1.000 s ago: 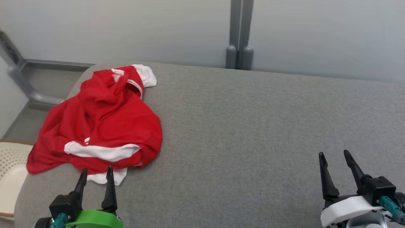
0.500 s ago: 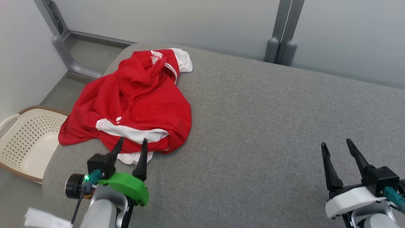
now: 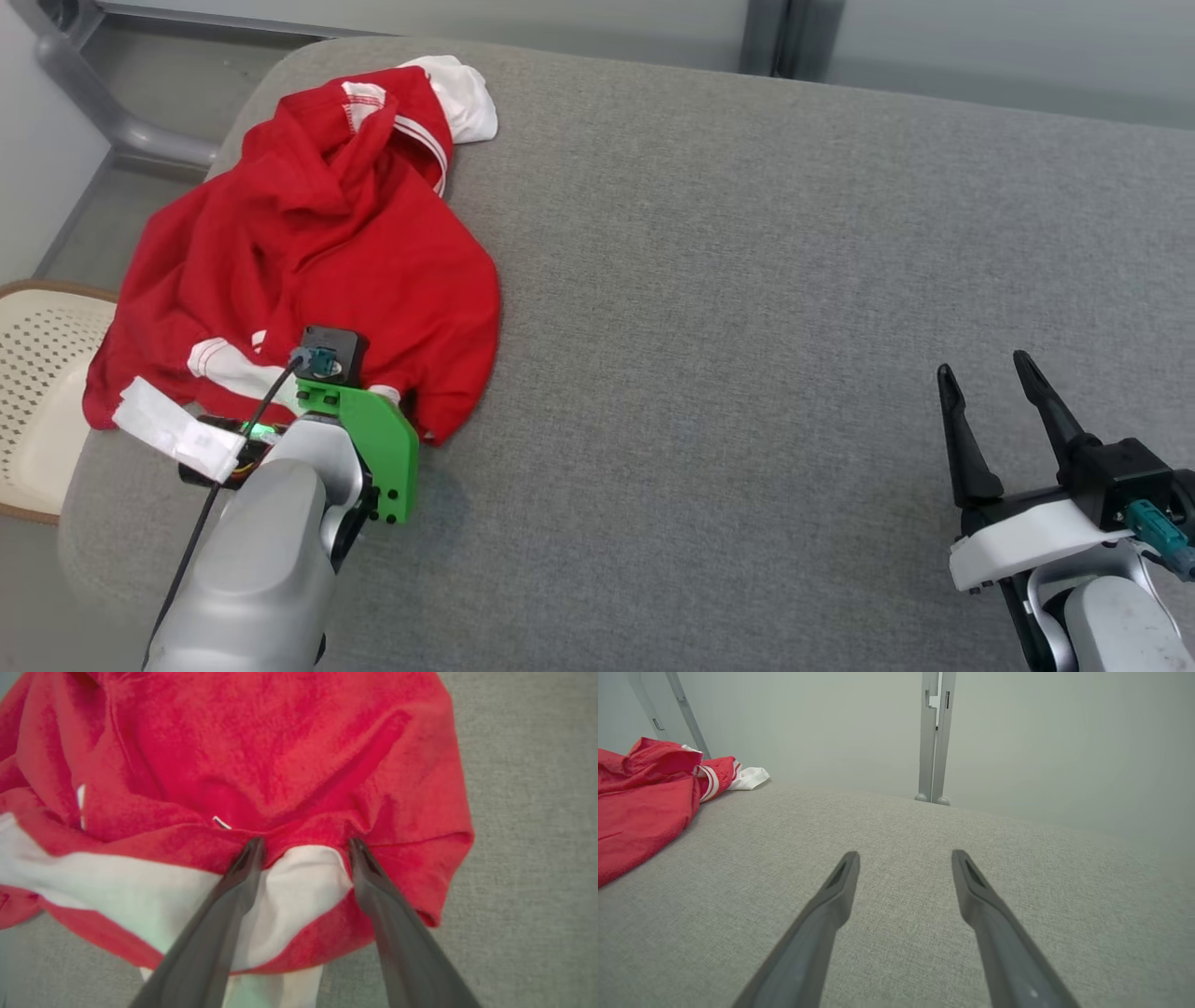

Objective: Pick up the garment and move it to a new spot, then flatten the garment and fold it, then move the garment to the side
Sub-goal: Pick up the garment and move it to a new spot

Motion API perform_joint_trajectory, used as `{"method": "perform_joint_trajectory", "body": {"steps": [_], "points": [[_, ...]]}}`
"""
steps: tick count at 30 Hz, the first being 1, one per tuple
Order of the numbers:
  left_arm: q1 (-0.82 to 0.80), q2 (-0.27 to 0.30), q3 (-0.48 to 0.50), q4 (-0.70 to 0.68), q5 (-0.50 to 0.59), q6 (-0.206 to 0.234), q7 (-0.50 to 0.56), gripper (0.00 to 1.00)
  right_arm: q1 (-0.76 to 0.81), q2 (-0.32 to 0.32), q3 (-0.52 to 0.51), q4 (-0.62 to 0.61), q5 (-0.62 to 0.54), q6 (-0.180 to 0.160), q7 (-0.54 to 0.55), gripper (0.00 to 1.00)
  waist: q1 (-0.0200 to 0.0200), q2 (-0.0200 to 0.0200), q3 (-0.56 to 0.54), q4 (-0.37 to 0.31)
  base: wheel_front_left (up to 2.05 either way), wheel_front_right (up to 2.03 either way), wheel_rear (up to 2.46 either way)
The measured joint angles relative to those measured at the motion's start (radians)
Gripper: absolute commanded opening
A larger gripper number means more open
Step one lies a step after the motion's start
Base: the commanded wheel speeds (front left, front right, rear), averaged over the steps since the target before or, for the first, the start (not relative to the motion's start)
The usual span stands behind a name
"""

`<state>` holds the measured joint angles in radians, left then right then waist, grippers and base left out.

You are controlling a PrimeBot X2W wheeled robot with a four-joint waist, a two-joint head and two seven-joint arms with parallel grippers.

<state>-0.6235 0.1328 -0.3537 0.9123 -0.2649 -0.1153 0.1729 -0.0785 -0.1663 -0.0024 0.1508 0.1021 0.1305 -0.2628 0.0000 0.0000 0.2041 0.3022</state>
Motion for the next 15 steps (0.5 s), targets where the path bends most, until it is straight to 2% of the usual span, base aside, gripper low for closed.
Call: {"method": "perform_joint_trajectory", "body": {"steps": [7, 12, 15], "points": [[-0.02, 0.009, 0.0, 0.017, -0.055, -0.009, -0.022, 0.0, 0.015, 0.026, -0.028, 0.01, 0.007, 0.0, 0.0, 1.0, 0.0, 0.0, -0.006, -0.042, 0.0, 0.0, 0.0], [-0.029, 0.011, -0.012, -0.148, -0.073, -0.012, -0.079, 0.0, 0.06, 0.043, -0.06, 0.01, 0.011, 0.0, 0.0, 1.0, 0.0, 0.0, -0.045, -0.041, 0.0, 0.0, 0.0], [-0.036, -0.003, -0.044, -0.31, -0.086, -0.012, -0.075, 0.0, 0.068, 0.06, -0.058, 0.009, 0.016, 0.0, 0.0, 1.0, 0.0, 0.0, -0.071, -0.037, 0.0, 0.0, 0.0]]}}
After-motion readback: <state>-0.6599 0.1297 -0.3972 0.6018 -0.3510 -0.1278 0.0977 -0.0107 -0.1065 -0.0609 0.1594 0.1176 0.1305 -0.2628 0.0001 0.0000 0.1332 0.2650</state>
